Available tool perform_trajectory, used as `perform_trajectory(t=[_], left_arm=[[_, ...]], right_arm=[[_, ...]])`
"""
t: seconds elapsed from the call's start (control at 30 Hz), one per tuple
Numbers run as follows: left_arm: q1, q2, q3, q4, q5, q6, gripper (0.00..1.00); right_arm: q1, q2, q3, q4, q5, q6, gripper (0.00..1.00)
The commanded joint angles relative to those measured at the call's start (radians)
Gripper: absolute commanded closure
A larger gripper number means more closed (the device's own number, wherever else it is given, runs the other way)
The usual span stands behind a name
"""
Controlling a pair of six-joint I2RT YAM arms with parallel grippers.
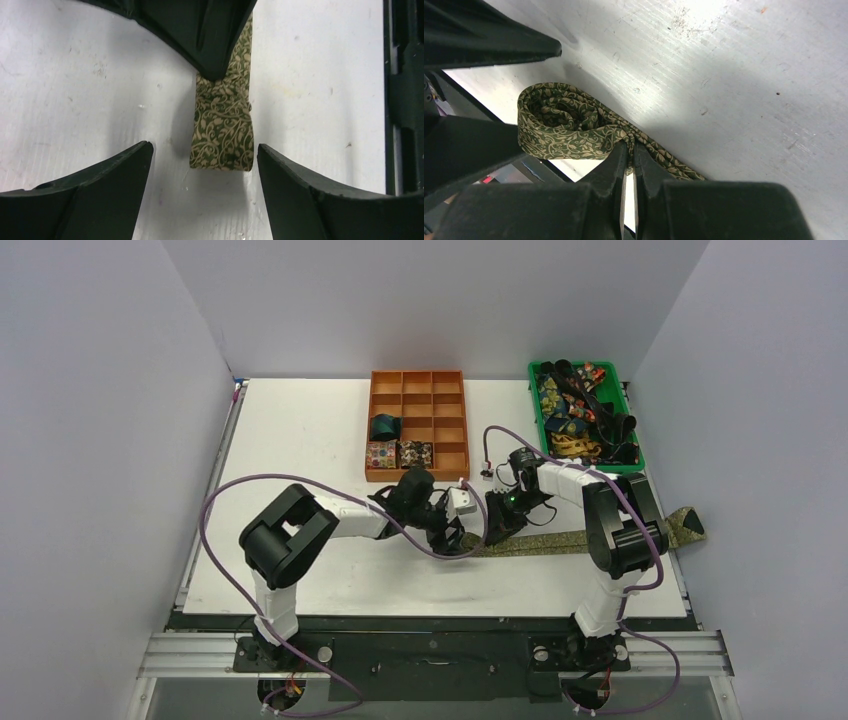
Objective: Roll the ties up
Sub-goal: Roll the tie at the center of the board.
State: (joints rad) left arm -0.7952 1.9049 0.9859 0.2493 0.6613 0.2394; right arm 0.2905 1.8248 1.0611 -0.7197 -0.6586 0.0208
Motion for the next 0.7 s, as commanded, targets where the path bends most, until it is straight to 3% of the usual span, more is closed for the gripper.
perform_trajectory(t=[0.0, 0.2, 0.43, 0.67], left_arm=[[0.003, -0.038, -0.007, -0.024, 0.008, 0.076, 0.28], [-0.005, -0.022, 0.019, -0.004, 0.033, 0.035, 0.55], [-0.051, 0.001, 0.081, 0.045, 0.047, -0.036, 0.58], [-0.072, 0.112, 0.146, 0.065, -0.044, -0.092, 0.58]], right_arm=[[0.012, 0.021, -0.027, 0.062, 0.094, -0.028, 1.00], [0.012, 0.023, -0.026, 0.062, 0.091, -0.024, 1.00], [0.015, 0.019, -0.036, 0.074, 0.089, -0.021, 1.00], [0.014, 0.013, -0.040, 0.087, 0.064, 0.013, 1.00]])
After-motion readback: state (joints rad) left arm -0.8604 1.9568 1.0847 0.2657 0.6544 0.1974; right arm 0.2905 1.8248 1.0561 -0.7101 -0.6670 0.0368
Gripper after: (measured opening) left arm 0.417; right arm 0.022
